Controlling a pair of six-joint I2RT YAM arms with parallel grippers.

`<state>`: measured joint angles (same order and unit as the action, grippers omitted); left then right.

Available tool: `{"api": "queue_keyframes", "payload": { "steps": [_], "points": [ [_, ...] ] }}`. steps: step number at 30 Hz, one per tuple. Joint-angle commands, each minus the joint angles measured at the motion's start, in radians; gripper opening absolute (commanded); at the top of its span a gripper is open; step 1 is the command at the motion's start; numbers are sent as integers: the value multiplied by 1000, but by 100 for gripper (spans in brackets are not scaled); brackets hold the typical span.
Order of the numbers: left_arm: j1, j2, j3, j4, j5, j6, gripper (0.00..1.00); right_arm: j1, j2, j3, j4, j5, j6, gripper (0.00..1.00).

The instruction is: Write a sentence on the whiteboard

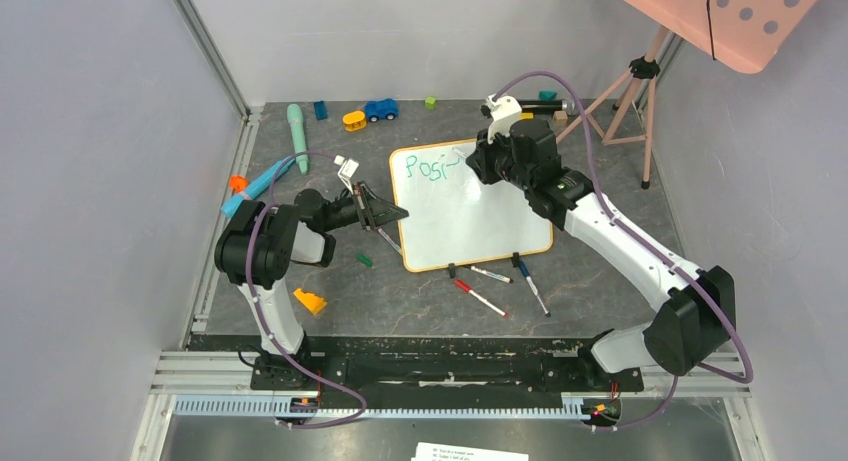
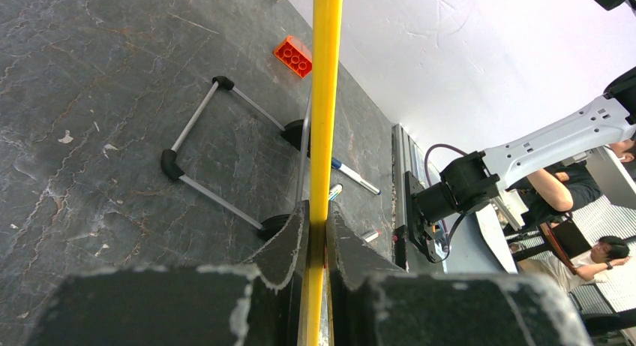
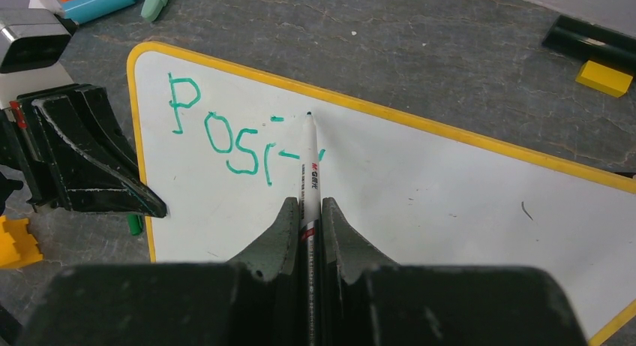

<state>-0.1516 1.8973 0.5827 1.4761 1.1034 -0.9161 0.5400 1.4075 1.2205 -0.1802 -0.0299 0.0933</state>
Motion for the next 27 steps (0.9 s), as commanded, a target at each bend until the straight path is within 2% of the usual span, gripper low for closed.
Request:
{"api": "queue_keyframes", "payload": {
  "steps": [1, 15, 27],
  "points": [
    [3, -21, 13, 81, 4, 13, 2, -4, -14, -22, 41, -10, -4, 0],
    [3, -17, 18, 81, 6, 10, 2, -3, -86, -142, 51, -20, 21, 0],
    [3, -14, 21, 80, 7, 8, 2, -2, -107, -146, 25, 22, -2, 0]
  ]
}}
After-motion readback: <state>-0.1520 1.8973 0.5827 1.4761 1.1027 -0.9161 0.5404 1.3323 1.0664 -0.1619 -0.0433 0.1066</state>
